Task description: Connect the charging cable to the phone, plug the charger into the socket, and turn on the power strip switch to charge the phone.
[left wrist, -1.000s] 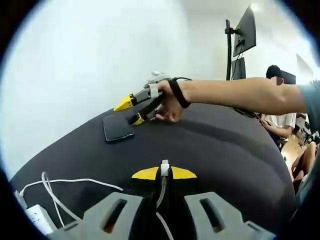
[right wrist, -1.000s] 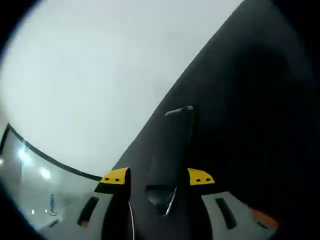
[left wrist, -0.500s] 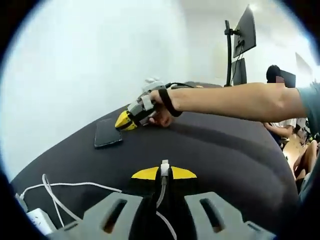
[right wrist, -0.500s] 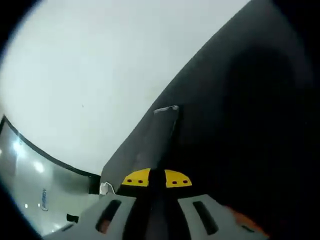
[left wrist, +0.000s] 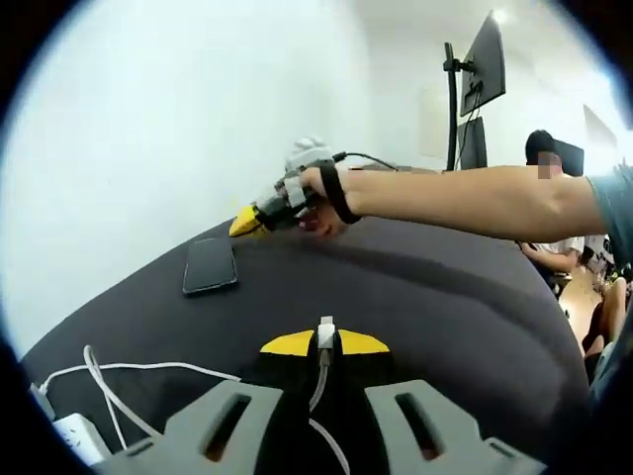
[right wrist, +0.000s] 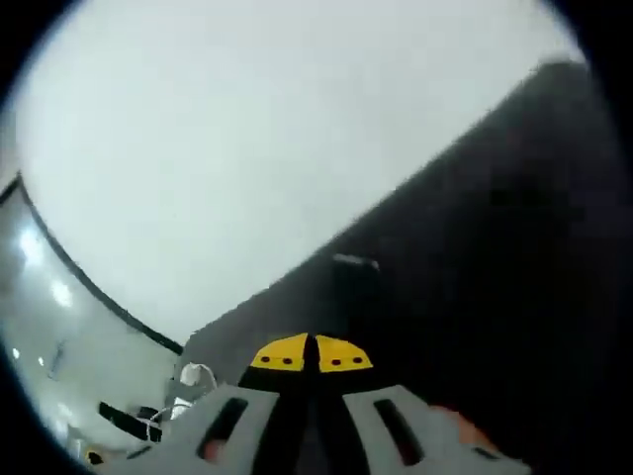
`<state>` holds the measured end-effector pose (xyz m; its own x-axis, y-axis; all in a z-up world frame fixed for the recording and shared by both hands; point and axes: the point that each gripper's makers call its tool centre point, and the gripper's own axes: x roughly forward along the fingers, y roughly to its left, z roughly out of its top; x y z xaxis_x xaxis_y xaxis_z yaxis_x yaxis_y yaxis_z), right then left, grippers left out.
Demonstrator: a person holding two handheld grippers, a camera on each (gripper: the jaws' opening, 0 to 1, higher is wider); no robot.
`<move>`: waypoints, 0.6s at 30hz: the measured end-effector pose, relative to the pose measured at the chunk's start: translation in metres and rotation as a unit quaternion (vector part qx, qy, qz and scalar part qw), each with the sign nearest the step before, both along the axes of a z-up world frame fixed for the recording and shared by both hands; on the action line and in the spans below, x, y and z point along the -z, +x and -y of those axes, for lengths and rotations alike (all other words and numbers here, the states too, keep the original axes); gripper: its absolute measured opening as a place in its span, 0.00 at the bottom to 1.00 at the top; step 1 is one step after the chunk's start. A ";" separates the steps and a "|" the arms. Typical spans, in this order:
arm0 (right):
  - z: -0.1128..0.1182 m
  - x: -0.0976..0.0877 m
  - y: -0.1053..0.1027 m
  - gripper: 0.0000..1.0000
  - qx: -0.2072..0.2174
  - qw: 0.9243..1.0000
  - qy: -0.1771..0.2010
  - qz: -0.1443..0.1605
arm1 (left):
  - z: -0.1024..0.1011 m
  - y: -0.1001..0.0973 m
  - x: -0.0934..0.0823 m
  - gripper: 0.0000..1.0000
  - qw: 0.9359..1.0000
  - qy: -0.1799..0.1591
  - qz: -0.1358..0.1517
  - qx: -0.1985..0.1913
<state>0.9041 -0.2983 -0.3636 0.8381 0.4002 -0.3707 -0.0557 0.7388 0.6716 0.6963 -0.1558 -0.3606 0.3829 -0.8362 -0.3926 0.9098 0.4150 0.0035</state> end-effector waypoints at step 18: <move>-0.005 0.030 0.099 0.39 -0.059 0.912 -0.390 -0.114 | -0.003 0.006 0.003 0.05 1.000 -0.002 0.009 -0.005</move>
